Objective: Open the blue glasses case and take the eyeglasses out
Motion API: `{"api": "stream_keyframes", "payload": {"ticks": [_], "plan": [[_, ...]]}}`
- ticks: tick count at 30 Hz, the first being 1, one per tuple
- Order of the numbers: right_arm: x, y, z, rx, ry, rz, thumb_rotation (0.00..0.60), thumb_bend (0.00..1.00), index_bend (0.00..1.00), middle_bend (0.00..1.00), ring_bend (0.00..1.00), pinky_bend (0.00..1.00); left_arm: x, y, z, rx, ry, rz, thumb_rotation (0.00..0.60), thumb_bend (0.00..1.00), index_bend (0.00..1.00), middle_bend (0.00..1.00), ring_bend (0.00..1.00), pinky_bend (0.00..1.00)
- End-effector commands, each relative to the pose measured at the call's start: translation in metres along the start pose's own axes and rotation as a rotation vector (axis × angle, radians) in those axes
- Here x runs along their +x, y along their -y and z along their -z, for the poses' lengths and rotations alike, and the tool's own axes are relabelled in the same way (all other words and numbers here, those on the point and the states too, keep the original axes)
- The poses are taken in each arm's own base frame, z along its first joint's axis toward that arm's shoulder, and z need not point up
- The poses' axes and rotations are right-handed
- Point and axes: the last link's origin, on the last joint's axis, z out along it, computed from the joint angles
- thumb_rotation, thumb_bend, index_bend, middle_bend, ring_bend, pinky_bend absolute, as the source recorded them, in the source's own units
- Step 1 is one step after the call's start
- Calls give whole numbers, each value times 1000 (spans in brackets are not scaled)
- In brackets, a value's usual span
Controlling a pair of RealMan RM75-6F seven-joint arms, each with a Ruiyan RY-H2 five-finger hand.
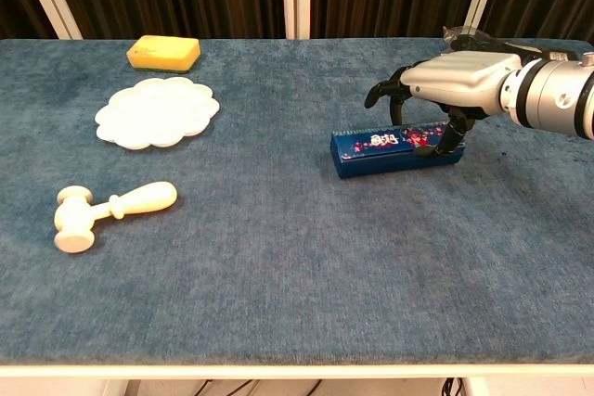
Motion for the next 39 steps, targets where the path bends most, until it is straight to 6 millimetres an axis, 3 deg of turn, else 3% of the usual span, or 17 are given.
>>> {"api": "stream_keyframes", "payload": {"ticks": [1, 12, 19, 29, 34, 39], "plan": [[0, 0, 0, 1, 2, 1, 600, 303, 153, 334, 0, 0, 0, 0, 0, 1, 1, 0, 600, 37, 145, 66, 0, 0], [-1, 3, -5, 3, -7, 3, 600, 344, 193, 359, 0, 0, -1, 1, 0, 7, 5, 3, 600, 37, 145, 65, 0, 0], [0, 4, -5, 9, 0, 15, 600, 487, 271, 409, 23, 0, -1, 2, -1, 6, 5, 3, 600, 37, 145, 65, 0, 0], [3, 0, 4, 12, 31, 20, 600, 761, 295, 465, 84, 0, -1, 2, -1, 3, 2, 7, 600, 37, 145, 65, 0, 0], [9, -4, 5, 0, 59, -2, 600, 797, 295, 469, 88, 0, -2, 2, -1, 2, 3, 10, 600, 37, 145, 65, 0, 0], [14, -2, -1, -8, 116, -4, 600, 898, 294, 463, 88, 0, -3, 3, -1, 2, 4, 12, 600, 37, 145, 65, 0, 0]]}}
